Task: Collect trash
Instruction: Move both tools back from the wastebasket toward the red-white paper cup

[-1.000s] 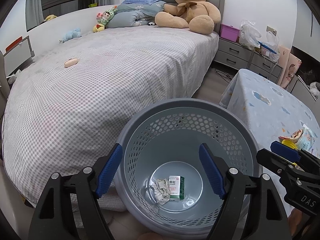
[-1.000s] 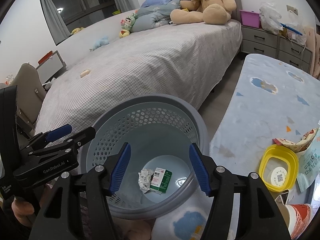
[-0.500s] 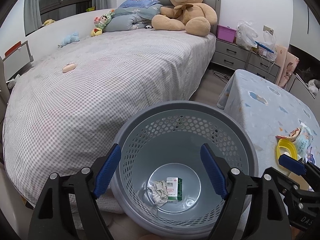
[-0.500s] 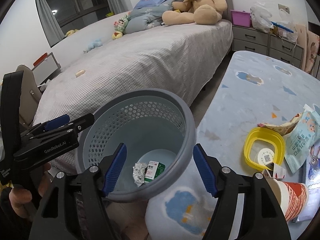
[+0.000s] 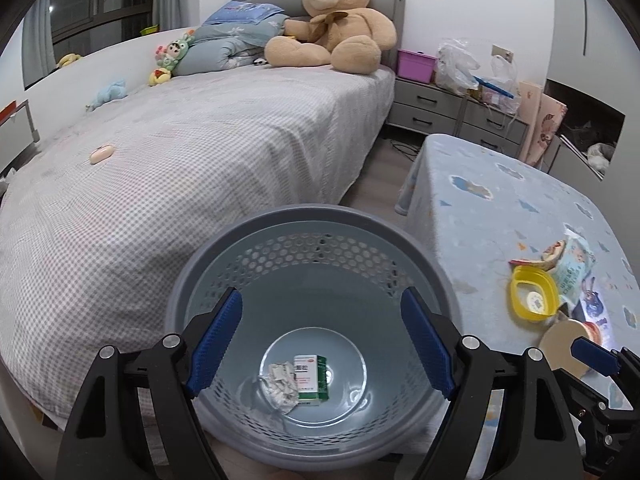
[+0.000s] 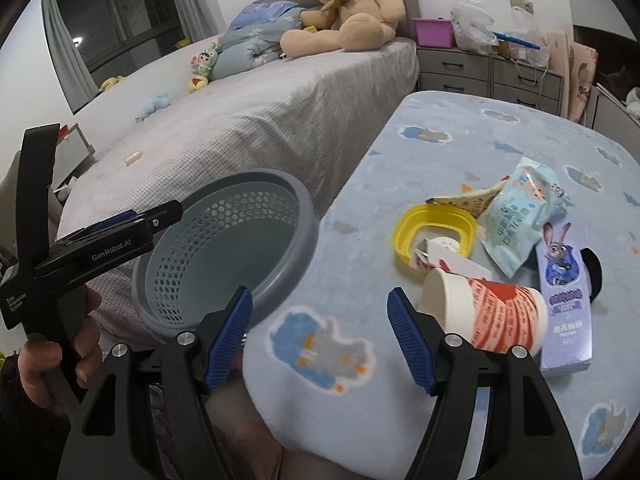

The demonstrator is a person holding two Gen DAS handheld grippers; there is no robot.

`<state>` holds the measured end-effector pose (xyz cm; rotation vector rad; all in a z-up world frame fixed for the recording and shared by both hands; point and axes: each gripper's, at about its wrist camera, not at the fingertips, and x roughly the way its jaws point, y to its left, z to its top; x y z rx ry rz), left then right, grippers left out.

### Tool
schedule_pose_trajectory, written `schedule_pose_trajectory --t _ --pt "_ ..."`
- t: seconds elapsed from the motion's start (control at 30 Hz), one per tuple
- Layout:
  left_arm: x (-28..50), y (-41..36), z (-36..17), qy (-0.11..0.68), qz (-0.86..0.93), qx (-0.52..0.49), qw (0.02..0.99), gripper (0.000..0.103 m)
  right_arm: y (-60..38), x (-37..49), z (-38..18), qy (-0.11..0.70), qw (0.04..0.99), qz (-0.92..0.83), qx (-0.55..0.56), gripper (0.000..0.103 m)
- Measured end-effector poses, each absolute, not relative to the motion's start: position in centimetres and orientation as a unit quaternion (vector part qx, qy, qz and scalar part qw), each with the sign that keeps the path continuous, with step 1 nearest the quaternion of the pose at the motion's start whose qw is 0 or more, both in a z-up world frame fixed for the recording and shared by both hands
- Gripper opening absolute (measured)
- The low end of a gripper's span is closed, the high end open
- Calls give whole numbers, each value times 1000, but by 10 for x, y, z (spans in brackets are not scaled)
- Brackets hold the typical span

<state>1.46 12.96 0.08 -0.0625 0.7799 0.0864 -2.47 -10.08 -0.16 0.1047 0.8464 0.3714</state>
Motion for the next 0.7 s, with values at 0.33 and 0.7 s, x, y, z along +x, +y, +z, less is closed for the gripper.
schedule_pose_trajectory --t 0.33,0.7 --pt "9 68 -2 382 -30 -5 924 79 -155 -53 6 403 905 120 67 70" --pt "-6 12 -10 387 -83 24 918 79 -192 -74 8 396 910 97 79 70"
